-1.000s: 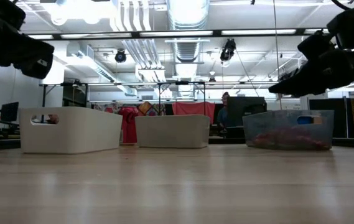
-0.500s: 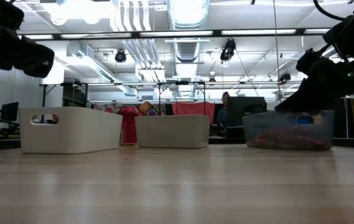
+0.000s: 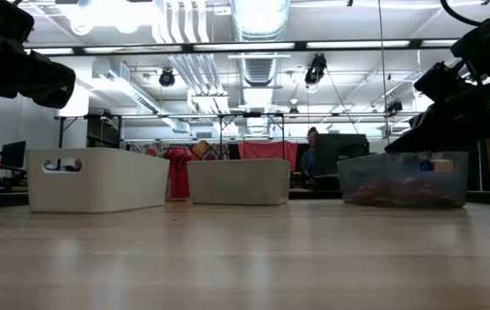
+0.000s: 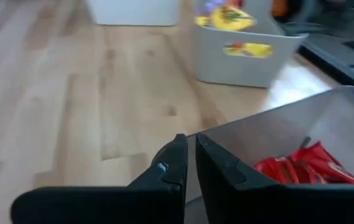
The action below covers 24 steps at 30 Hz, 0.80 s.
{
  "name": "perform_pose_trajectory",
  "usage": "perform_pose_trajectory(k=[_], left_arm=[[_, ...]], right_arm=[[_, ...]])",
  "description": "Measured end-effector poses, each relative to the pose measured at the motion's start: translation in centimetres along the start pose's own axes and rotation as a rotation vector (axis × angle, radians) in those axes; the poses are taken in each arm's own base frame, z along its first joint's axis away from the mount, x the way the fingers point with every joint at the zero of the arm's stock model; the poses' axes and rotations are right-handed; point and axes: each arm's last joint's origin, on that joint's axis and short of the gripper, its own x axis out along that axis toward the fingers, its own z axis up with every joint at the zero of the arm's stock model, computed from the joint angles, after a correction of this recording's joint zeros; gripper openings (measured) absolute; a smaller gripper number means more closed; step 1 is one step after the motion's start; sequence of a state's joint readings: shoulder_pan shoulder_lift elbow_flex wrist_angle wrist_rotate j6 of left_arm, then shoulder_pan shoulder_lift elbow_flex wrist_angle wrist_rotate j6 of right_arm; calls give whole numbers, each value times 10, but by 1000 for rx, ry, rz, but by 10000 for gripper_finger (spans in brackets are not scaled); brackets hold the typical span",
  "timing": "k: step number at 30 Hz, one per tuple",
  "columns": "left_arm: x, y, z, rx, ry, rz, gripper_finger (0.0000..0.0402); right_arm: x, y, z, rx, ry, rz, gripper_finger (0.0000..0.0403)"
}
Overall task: Sort candy
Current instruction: Return to Home Position
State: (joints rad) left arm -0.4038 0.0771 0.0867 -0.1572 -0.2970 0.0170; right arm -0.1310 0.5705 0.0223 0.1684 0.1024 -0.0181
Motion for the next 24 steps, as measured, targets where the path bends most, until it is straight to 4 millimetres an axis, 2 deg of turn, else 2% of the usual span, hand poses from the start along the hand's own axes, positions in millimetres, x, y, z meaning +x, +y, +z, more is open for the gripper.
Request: perform_pose_trajectory(k=[6,12,16,17,19,21,24], left_arm=[[0,0,0,0,1,0,0],[0,0,0,0,0,0,0],[0,0,0,0,1,0,0],[0,0,0,0,1,0,0],[0,0,0,0,1,0,0],[0,0,0,0,0,0,0],[0,0,0,0,2,0,0]], right_arm=[[-3,0,2,35,-25,7,27],[-18,0,11,75,-184,19,27],[-32,5,19,404,-306,129,27],[-36,6,22,441,-349,148,27],[-44,8,26,407,-426,186,27],[-52,12,29,299,-499,228,27],[-58,17,32,23,-589,247,27]])
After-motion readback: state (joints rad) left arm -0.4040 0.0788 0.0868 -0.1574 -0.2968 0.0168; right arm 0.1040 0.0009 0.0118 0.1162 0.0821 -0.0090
